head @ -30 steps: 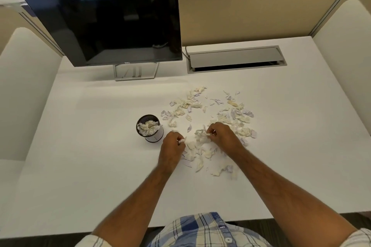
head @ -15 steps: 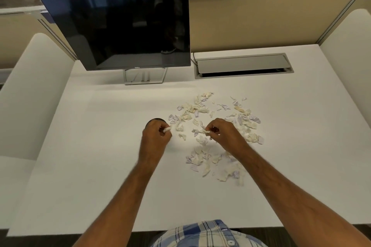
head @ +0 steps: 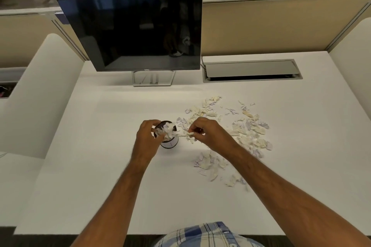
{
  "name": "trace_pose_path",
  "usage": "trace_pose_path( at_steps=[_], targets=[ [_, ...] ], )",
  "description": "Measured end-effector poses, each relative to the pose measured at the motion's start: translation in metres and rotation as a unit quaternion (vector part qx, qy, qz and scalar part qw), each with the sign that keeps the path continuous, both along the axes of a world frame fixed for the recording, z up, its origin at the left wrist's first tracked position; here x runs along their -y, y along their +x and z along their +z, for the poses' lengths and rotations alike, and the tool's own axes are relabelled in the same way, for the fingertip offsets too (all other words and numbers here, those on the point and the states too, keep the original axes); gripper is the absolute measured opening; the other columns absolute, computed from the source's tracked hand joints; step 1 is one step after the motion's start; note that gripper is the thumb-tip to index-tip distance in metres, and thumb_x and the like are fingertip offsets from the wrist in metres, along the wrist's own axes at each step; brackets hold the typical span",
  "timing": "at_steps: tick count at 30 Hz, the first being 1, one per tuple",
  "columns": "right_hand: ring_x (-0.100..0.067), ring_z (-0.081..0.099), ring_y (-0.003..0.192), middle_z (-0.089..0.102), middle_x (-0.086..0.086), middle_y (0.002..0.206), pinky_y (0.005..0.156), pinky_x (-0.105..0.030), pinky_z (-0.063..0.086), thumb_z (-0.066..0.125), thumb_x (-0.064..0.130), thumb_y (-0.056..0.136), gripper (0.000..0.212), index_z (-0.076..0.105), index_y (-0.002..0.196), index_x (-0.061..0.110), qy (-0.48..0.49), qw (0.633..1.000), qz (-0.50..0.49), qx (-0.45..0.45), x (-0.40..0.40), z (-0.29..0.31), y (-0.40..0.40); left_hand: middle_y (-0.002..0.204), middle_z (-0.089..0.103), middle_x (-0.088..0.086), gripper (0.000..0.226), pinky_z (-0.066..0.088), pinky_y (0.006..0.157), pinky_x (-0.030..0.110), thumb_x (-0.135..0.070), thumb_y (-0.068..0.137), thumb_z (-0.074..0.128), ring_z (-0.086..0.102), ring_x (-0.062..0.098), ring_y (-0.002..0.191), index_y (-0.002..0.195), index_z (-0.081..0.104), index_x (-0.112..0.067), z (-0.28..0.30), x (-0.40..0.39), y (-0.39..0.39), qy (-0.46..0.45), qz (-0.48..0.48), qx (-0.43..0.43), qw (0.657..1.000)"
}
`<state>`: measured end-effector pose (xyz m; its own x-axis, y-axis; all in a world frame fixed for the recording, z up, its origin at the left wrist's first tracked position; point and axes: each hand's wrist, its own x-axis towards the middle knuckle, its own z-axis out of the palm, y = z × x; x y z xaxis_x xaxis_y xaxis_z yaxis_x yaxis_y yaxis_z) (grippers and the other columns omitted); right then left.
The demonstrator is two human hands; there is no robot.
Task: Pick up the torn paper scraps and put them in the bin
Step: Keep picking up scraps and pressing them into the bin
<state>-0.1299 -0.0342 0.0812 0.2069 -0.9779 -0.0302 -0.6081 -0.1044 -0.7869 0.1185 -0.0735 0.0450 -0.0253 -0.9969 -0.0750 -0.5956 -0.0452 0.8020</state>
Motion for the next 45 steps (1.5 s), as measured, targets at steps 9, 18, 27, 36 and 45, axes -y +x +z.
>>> trace_pose_path(
  at_steps=[9,18,27,36,45],
  targets=[
    [-0.013,0.061,0.087,0.066,0.001,0.100,0.078,-0.032,0.053,0.068,0.009,0.090,0.011,0.073,0.099,0.013,0.015,0.995,0.066,-0.069,0.046,0.003,0.060,0.110,0.064,-0.015,0.028,0.049,0.071,0.022,-0.007,0.090,0.065,0.065,0.007,0.092,0.101,0.064,-0.033,0.012,-0.020,0.026,-0.008,0.061,-0.036,0.997],
    [-0.030,0.066,0.097,0.067,-0.012,0.107,0.074,-0.034,0.047,0.061,0.008,0.092,0.016,0.069,0.106,0.006,0.068,0.962,0.115,-0.238,0.069,-0.018,0.094,0.111,0.063,-0.020,0.024,0.049,0.080,0.024,-0.016,0.091,0.070,0.055,0.006,0.109,0.108,0.065,-0.032,0.000,-0.027,0.035,-0.053,-0.016,0.025,0.998],
    [-0.037,0.066,0.095,0.068,-0.016,0.102,0.080,-0.042,0.055,0.052,0.002,0.093,0.021,0.068,0.106,0.005,0.105,0.956,0.140,-0.237,0.063,-0.029,0.101,0.150,0.051,-0.010,0.053,0.024,0.122,0.044,-0.049,0.093,0.063,0.022,0.021,0.154,0.141,0.055,-0.027,-0.021,-0.022,0.034,-0.100,-0.238,0.268,0.928],
    [-0.019,0.059,0.089,0.066,-0.003,0.109,0.066,-0.030,0.044,0.043,0.016,0.099,0.023,0.053,0.118,0.021,0.008,0.976,0.118,-0.186,0.059,-0.024,0.082,0.162,0.037,-0.004,0.086,-0.011,0.121,0.062,-0.083,0.087,0.030,0.004,0.028,0.158,0.155,0.036,-0.031,-0.022,0.000,0.018,-0.056,-0.320,0.448,0.833],
    [-0.006,0.067,0.095,0.072,0.005,0.101,0.084,-0.029,0.057,0.053,0.004,0.097,0.022,0.065,0.107,0.019,0.007,0.999,-0.043,0.013,0.048,-0.019,0.037,0.155,0.048,0.000,0.105,-0.018,0.112,0.070,-0.099,0.072,0.022,0.008,0.037,0.155,0.147,0.051,-0.032,-0.014,0.019,-0.009,0.083,-0.322,0.519,0.788]
  ],
)
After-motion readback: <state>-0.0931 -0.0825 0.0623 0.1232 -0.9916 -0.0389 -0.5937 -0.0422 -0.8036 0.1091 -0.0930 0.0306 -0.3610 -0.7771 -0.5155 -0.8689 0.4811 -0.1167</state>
